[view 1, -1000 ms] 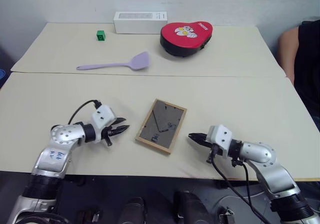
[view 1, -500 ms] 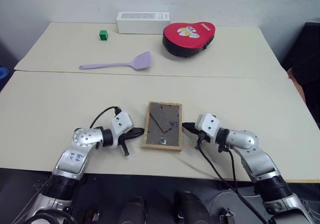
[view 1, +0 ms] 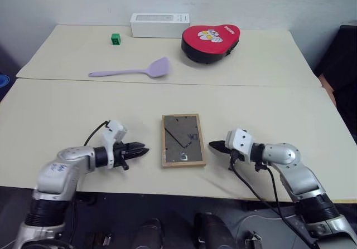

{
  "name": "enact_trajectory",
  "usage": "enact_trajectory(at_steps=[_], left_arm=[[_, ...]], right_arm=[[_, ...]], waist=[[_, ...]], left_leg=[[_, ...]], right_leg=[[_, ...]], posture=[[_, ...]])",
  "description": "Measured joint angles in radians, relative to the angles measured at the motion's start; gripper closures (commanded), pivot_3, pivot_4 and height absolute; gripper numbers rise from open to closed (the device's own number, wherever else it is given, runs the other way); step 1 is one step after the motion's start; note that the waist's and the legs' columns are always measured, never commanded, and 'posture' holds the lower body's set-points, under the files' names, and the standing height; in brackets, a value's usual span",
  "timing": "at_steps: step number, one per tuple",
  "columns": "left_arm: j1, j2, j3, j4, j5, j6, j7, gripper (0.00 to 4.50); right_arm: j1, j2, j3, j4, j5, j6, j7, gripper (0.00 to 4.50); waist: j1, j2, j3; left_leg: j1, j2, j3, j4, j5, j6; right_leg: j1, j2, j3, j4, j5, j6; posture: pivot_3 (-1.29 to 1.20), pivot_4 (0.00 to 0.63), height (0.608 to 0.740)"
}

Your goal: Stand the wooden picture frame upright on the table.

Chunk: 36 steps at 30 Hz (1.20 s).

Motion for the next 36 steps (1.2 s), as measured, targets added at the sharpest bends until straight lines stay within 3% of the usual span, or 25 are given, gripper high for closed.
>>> enact_trajectory(at_steps=[2, 5, 9, 22, 25, 29, 36], left_arm=[[-0.060, -0.033, 0.052, 0.021, -0.074, 0.220, 0.026, 1.62], [-0.154, -0.077, 0.083, 0.115, -0.150, 0.390, 0.120, 0.77], [-0.231, -0.120, 0.083, 0.258, -0.308, 0.418, 0.281, 0.77], [-0.316, -0.231, 0.032, 0.451, -0.711, 0.413, 0.738, 0.77], [-0.316, -0.253, 0.039, 0.469, -0.764, 0.413, 0.815, 1.33], [-0.311, -0.283, 0.053, 0.491, -0.807, 0.418, 0.903, 2.54], [-0.295, -0.195, 0.046, 0.468, -0.846, 0.424, 0.925, 2.54]], right_arm=[[0.004, -0.010, 0.002, -0.013, 0.001, 0.000, 0.018, 4.50], [0.005, -0.008, 0.024, -0.027, -0.002, 0.001, 0.028, 4.50], [0.007, 0.000, 0.030, -0.028, -0.015, 0.006, 0.024, 4.50], [-0.003, 0.039, 0.063, -0.027, -0.048, 0.027, 0.010, 4.50], [-0.003, 0.040, 0.063, -0.027, -0.053, 0.028, 0.010, 4.50], [-0.002, 0.040, 0.063, -0.028, -0.053, 0.028, 0.009, 4.50], [0.028, -0.017, 0.040, -0.050, -0.047, 0.026, 0.013, 4.50]], waist=[[0.002, 0.000, 0.000], [0.005, 0.000, 0.000], [0.008, 0.000, 0.000], [0.010, 0.001, -0.001], [0.010, 0.001, -0.001], [0.008, 0.001, -0.001], [0.005, 0.001, -0.001]], left_leg=[[0.000, 0.000, 0.000, 0.001, 0.000, 0.000], [-0.005, -0.001, -0.004, 0.007, 0.000, 0.000], [-0.006, -0.001, -0.005, 0.010, -0.001, 0.000], [-0.006, -0.003, -0.007, 0.011, 0.000, -0.001], [-0.006, -0.003, -0.007, 0.011, 0.000, -0.001], [-0.006, -0.003, -0.007, 0.011, 0.000, -0.002], [-0.006, -0.003, -0.006, 0.011, 0.000, -0.003]], right_leg=[[0.000, 0.000, 0.000, 0.000, 0.000, 0.000], [-0.001, 0.000, -0.003, 0.002, 0.000, 0.000], [-0.001, -0.001, -0.003, 0.004, 0.000, 0.000], [-0.001, -0.002, -0.004, 0.004, 0.000, 0.001], [-0.001, -0.002, -0.004, 0.004, 0.000, 0.001], [-0.001, -0.002, -0.005, 0.004, 0.000, 0.001], [-0.001, -0.001, -0.004, 0.003, 0.000, 0.001]], posture=[[0.00, 0.150, 0.740], [0.00, 0.150, 0.740], [0.00, 0.150, 0.740], [0.00, 0.150, 0.740], [0.00, 0.150, 0.740], [0.00, 0.150, 0.740], [0.00, 0.150, 0.740]])
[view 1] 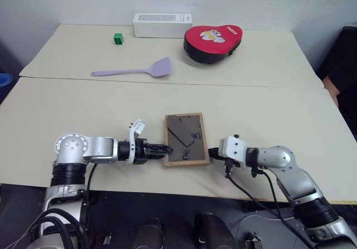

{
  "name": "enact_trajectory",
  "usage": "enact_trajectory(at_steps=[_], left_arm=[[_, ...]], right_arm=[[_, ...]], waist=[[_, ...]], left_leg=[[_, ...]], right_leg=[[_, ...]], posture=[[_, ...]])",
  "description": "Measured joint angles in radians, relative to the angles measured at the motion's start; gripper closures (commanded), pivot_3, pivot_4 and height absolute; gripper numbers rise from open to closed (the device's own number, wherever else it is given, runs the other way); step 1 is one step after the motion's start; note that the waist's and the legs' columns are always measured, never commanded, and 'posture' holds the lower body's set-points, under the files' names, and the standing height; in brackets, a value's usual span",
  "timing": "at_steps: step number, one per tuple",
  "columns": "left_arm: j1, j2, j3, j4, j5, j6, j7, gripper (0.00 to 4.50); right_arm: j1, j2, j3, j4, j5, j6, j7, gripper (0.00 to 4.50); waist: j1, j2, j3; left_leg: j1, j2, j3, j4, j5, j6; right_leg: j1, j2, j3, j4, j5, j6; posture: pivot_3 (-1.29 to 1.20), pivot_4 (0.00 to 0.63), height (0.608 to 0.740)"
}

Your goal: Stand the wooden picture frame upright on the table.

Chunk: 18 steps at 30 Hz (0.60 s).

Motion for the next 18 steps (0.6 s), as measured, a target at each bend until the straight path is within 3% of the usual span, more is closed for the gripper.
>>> enact_trajectory(at_steps=[7, 10, 16, 18], left_arm=[[0.010, 0.057, -0.001, -0.048, 0.027, 0.000, -0.029, 2.54], [0.012, 0.057, -0.005, -0.089, 0.057, -0.001, -0.049, 2.05], [0.009, 0.068, -0.021, -0.113, 0.049, 0.000, -0.094, 0.25], [0.000, 0.064, -0.022, -0.111, 0.041, 0.003, -0.094, 0.02]], right_arm=[[0.026, -0.090, -0.079, 0.024, 0.016, -0.011, 0.025, 4.50], [0.031, -0.090, -0.082, 0.019, 0.028, -0.003, 0.036, 4.50], [0.045, -0.090, -0.079, -0.050, 0.057, 0.051, 0.059, 4.50], [0.044, -0.088, -0.068, -0.089, 0.060, 0.084, 0.060, 4.50]], waist=[[0.001, 0.000, 0.000], [0.001, 0.000, 0.000], [0.001, 0.000, 0.000], [0.003, 0.000, 0.000]], left_leg=[[0.000, 0.000, 0.000, 0.000, 0.000, 0.000], [0.000, 0.000, 0.000, 0.000, 0.000, 0.000], [0.000, 0.000, 0.000, 0.000, 0.000, 0.000], [0.000, 0.000, 0.000, 0.000, 0.000, 0.000]], right_leg=[[0.000, 0.000, 0.000, -0.004, 0.000, 0.000], [0.000, 0.000, 0.000, -0.004, 0.000, 0.000], [0.001, 0.000, 0.000, -0.004, 0.000, 0.000], [0.001, 0.000, 0.000, -0.004, 0.000, 0.000]], posture=[[0.00, 0.150, 0.740], [0.00, 0.150, 0.740], [0.00, 0.150, 0.740], [0.00, 0.150, 0.740]])
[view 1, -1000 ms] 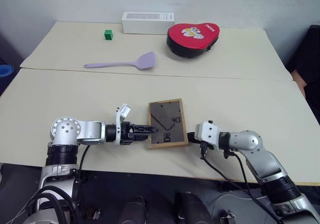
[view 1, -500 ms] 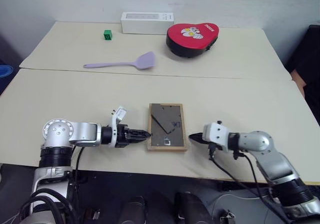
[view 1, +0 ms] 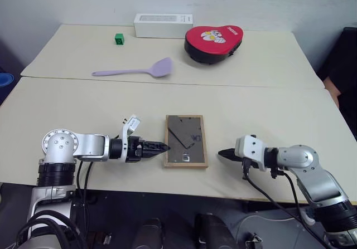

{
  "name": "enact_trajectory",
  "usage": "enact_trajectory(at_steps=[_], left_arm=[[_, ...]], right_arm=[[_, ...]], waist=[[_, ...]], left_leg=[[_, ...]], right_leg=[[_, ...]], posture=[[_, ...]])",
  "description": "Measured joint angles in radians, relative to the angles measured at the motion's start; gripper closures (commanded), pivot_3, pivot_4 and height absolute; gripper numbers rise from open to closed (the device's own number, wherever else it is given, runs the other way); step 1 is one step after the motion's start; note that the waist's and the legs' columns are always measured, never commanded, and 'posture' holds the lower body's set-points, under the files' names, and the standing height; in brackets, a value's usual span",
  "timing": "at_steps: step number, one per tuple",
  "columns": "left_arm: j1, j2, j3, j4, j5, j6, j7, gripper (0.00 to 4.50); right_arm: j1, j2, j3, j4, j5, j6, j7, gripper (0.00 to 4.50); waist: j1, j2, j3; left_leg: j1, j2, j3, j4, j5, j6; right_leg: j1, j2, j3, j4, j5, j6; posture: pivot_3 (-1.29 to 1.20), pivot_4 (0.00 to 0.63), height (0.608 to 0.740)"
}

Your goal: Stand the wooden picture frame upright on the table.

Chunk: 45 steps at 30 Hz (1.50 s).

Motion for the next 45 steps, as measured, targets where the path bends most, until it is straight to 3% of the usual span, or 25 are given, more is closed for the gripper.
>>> enact_trajectory(at_steps=[7, 18, 22, 29, 34, 39, 43, 45], left_arm=[[-0.022, -0.012, -0.025, 0.015, -0.006, -0.002, 0.012, 0.02], [-0.059, -0.156, -0.002, 0.064, 0.021, -0.013, 0.070, 0.02], [-0.059, -0.166, 0.004, 0.074, 0.026, -0.013, 0.080, 0.88], [-0.036, -0.121, 0.004, 0.084, 0.018, -0.009, 0.023, 3.05], [-0.007, -0.113, 0.023, 0.050, 0.041, -0.017, -0.029, 3.22], [0.117, -0.008, -0.035, -0.179, 0.232, -0.278, -0.315, 3.22], [0.250, 0.132, -0.191, -0.316, 0.564, -0.794, -0.707, 3.22], [0.258, 0.121, -0.215, -0.307, 0.636, -0.896, -0.776, 3.22]], right_arm=[[-0.037, 0.038, 0.053, -0.048, -0.006, 0.073, -0.018, 4.50], [-0.078, 0.097, 0.115, -0.044, -0.038, 0.096, -0.049, 4.50], [-0.076, 0.098, 0.120, -0.044, -0.044, 0.096, -0.052, 4.50], [-0.028, 0.069, 0.096, -0.041, -0.044, 0.084, -0.052, 4.50], [-0.007, 0.044, 0.041, 0.000, -0.023, 0.042, -0.050, 4.50], [-0.020, 0.046, -0.127, 0.007, 0.243, 0.166, 0.020, 4.33], [-0.149, 0.072, -0.193, -0.090, 0.485, 0.357, 0.024, 3.29], [-0.196, 0.093, -0.180, -0.114, 0.527, 0.421, 0.003, 2.55]], waist=[[0.006, 0.000, 0.000], [0.024, 0.000, 0.000], [0.022, 0.000, 0.000], [0.016, 0.000, 0.000], [0.003, 0.000, 0.000], [-0.010, 0.000, 0.000], [-0.023, 0.002, 0.000], [-0.021, 0.001, 0.000]], left_leg=[[0.000, -0.001, 0.000, 0.000, 0.000, 0.000], [-0.001, -0.004, -0.001, 0.000, 0.001, 0.001], [-0.001, -0.004, -0.001, 0.000, 0.001, 0.001], [-0.001, -0.003, -0.001, 0.000, 0.001, 0.001], [-0.001, -0.002, -0.001, 0.000, 0.001, 0.000], [0.000, 0.001, 0.000, -0.001, 0.002, -0.002], [0.003, 0.002, 0.001, -0.005, 0.002, -0.004], [0.003, 0.003, 0.000, -0.006, 0.002, -0.004]], right_leg=[[0.000, -0.001, 0.000, 0.000, 0.000, 0.000], [0.001, -0.002, 0.000, -0.001, 0.000, 0.001], [0.000, -0.002, 0.000, -0.001, 0.000, 0.001], [0.000, -0.001, 0.000, -0.001, 0.000, 0.001], [0.000, -0.001, 0.000, 0.000, 0.000, 0.001], [0.000, 0.002, 0.001, -0.001, 0.000, 0.001], [0.001, 0.003, 0.001, -0.002, -0.001, -0.002], [0.001, 0.002, 0.001, -0.003, -0.001, -0.003]], posture=[[0.00, 0.150, 0.740], [0.00, 0.150, 0.740], [0.00, 0.150, 0.740], [0.00, 0.150, 0.740], [0.00, 0.150, 0.740], [0.00, 0.150, 0.740], [0.00, 0.150, 0.740], [0.00, 0.150, 0.740]])
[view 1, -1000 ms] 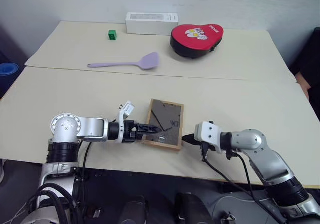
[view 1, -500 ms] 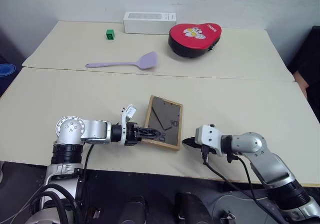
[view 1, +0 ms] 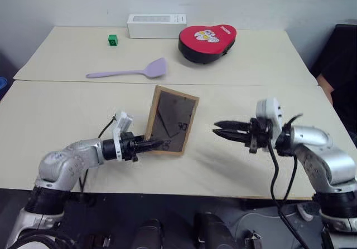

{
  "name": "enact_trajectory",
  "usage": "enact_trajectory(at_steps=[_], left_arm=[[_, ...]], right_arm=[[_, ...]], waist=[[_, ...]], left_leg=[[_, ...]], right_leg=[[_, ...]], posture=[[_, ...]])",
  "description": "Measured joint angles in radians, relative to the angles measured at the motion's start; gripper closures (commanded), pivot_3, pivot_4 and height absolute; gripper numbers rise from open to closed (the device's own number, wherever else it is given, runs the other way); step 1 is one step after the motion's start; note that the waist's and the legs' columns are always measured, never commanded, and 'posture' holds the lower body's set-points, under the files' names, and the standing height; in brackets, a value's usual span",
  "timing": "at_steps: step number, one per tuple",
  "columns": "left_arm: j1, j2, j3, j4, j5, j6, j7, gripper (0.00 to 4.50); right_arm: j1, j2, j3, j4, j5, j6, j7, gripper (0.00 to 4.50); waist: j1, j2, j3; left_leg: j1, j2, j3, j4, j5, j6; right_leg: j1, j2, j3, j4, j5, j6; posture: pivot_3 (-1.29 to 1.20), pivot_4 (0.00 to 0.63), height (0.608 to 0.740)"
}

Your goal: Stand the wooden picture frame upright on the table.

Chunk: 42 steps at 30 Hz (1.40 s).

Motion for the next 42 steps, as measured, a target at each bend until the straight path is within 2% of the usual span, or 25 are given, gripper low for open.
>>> enact_trajectory(at_steps=[7, 8, 18, 20, 24, 28, 31, 36, 38, 42], left_arm=[[0.004, -0.076, 0.004, 0.015, 0.049, -0.029, -0.032, 3.22], [0.004, -0.083, 0.005, 0.014, 0.050, -0.026, -0.033, 3.22], [0.004, -0.109, 0.042, 0.014, 0.057, 0.030, -0.037, 3.22], [-0.002, -0.119, 0.055, 0.014, 0.046, 0.069, -0.029, 3.22], [-0.010, -0.131, 0.083, 0.016, -0.036, 0.222, -0.003, 3.22], [-0.027, -0.129, 0.110, 0.025, -0.075, 0.299, -0.003, 3.22], [-0.068, -0.131, 0.149, 0.051, -0.152, 0.418, 0.021, 3.22], [-0.200, -0.098, 0.278, 0.196, -0.281, 0.776, 0.135, 3.22], [-0.225, -0.052, 0.266, 0.276, -0.346, 0.858, 0.168, 3.22], [-0.250, 0.053, 0.162, 0.448, -0.611, 0.895, 0.229, 3.22]], right_arm=[[-0.127, 0.085, 0.130, 0.034, -0.037, 0.082, -0.077, 0.19], [-0.134, 0.089, 0.139, 0.040, -0.047, 0.080, -0.077, 0.03], [-0.183, 0.194, 0.224, 0.084, -0.044, 0.066, -0.020, 0.03], [-0.175, 0.185, 0.228, 0.059, -0.037, 0.066, -0.003, 0.03], [-0.100, 0.094, 0.207, 0.020, -0.040, 0.012, 0.068, 0.03], [-0.058, 0.068, 0.184, 0.020, -0.063, -0.077, 0.102, 0.03], [-0.040, 0.071, 0.169, 0.030, -0.108, -0.204, 0.107, 0.03], [0.002, 0.060, 0.067, 0.175, -0.225, -0.553, 0.139, 0.03], [0.001, 0.033, 0.052, 0.237, -0.288, -0.735, 0.166, 0.03], [-0.073, 0.022, 0.054, 0.416, -0.483, -1.189, 0.157, 0.03]], waist=[[0.027, 0.000, 0.000], [0.030, 0.000, 0.000], [0.022, 0.000, 0.000], [0.022, 0.000, 0.000], [0.020, -0.001, 0.000], [0.011, -0.001, 0.001], [0.013, -0.001, 0.001], [0.018, -0.002, 0.001], [0.016, -0.002, 0.001], [0.001, -0.002, 0.002]], left_leg=[[-0.007, -0.002, -0.001, 0.003, -0.002, 0.006], [-0.007, -0.002, -0.001, 0.004, -0.003, 0.007], [-0.007, -0.002, -0.001, 0.004, -0.003, 0.008], [-0.008, -0.002, -0.002, 0.004, -0.003, 0.008], [-0.008, -0.003, -0.002, 0.004, -0.004, 0.009], [-0.008, -0.002, -0.002, 0.003, -0.004, 0.008], [-0.008, -0.002, -0.002, 0.003, -0.003, 0.007], [-0.008, -0.003, -0.001, 0.004, -0.003, 0.008], [-0.007, -0.003, -0.001, 0.004, -0.003, 0.008], [-0.007, -0.003, -0.001, 0.004, -0.003, 0.007]], right_leg=[[-0.004, -0.004, 0.000, -0.001, 0.000, 0.001], [-0.003, -0.004, 0.000, -0.001, 0.001, 0.001], [-0.003, -0.004, 0.000, -0.003, 0.002, 0.003], [-0.002, -0.004, 0.000, -0.003, 0.002, 0.003], [-0.002, -0.004, 0.000, -0.006, 0.002, 0.004], [-0.003, -0.003, 0.000, -0.005, 0.002, 0.004], [-0.003, -0.002, 0.000, -0.004, 0.002, 0.004], [-0.003, -0.002, 0.000, -0.003, 0.002, 0.005], [-0.003, -0.002, 0.001, 0.001, 0.002, 0.005], [-0.004, -0.002, 0.001, 0.002, 0.002, 0.005]], posture=[[0.00, 0.150, 0.740], [0.00, 0.150, 0.740], [0.00, 0.150, 0.740], [0.00, 0.150, 0.740], [0.00, 0.150, 0.740], [0.00, 0.150, 0.740], [0.00, 0.150, 0.740], [0.00, 0.150, 0.740], [0.00, 0.150, 0.740], [0.00, 0.150, 0.740]])
